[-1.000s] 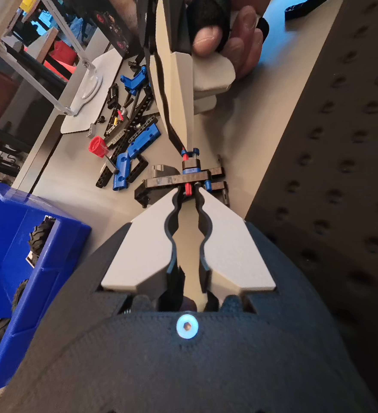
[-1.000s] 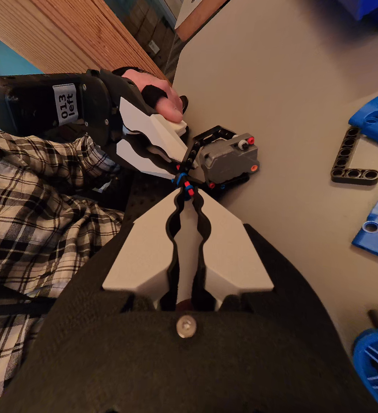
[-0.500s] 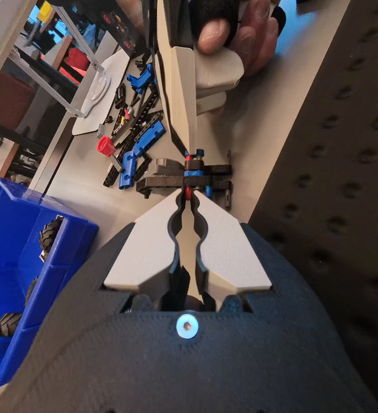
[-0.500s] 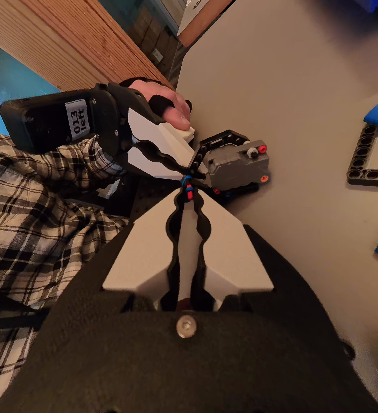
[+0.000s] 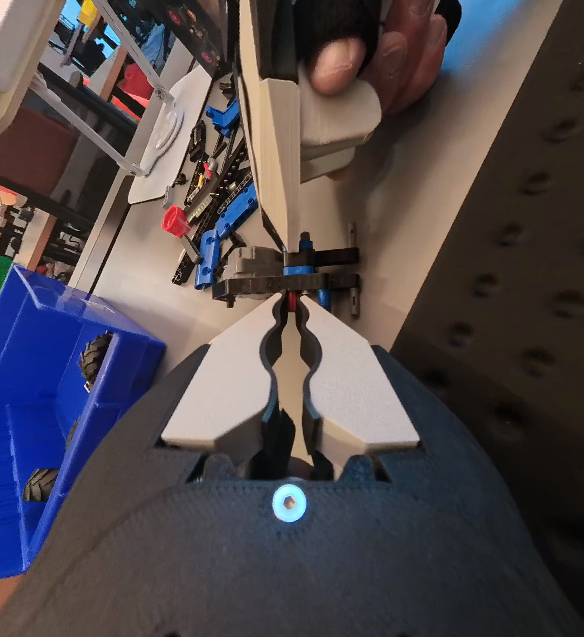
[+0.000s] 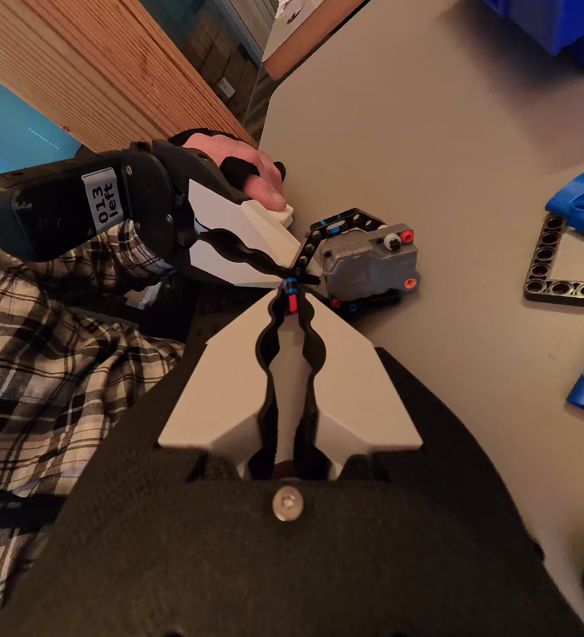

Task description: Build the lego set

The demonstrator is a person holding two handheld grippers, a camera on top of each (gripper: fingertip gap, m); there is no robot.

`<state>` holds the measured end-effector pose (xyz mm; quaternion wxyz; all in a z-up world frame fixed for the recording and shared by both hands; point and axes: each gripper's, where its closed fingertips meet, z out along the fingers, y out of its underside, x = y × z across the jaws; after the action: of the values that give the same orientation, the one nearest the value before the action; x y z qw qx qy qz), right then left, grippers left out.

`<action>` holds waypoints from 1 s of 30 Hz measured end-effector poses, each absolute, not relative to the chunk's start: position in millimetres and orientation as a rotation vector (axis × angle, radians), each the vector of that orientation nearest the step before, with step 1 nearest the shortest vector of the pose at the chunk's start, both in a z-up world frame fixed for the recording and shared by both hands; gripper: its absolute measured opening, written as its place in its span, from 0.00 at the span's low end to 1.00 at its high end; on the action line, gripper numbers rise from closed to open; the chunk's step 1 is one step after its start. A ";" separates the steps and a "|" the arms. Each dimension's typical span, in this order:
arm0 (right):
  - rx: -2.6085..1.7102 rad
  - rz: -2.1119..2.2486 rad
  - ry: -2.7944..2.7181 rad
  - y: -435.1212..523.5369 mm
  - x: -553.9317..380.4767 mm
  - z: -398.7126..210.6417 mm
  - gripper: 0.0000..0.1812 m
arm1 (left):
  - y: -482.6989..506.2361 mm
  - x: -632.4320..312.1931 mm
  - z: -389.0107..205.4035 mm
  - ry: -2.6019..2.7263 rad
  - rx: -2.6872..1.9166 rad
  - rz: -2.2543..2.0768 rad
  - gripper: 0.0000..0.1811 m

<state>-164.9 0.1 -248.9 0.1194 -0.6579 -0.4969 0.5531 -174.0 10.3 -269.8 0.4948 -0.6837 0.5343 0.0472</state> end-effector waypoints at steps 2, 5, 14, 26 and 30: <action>-1.928 1.613 -1.442 1.3 -165.2 -248.8 0.03 | 11.8 -175.8 -269.4 1.312 -1.655 0.133 0.00; -1.930 1.596 -1.428 3.4 -165.2 -247.5 0.03 | 13.7 -176.1 -268.1 1.321 -1.659 0.121 0.00; -1.940 1.450 -1.446 13.4 -158.9 -248.9 0.08 | 23.0 -179.3 -266.0 1.416 -1.675 0.146 0.02; -1.867 1.158 -1.566 25.2 -128.6 -240.6 0.17 | 13.5 -180.7 -239.1 1.177 -1.833 -0.257 0.28; -1.791 1.132 -1.540 26.7 -115.8 -231.5 0.15 | 11.5 -161.1 -234.8 1.129 -1.906 -0.376 0.40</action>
<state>-115.8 26.7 -231.5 0.2581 -0.6605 -0.5680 0.4177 -161.1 11.5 -234.8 0.4324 -0.7649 0.4530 -0.1509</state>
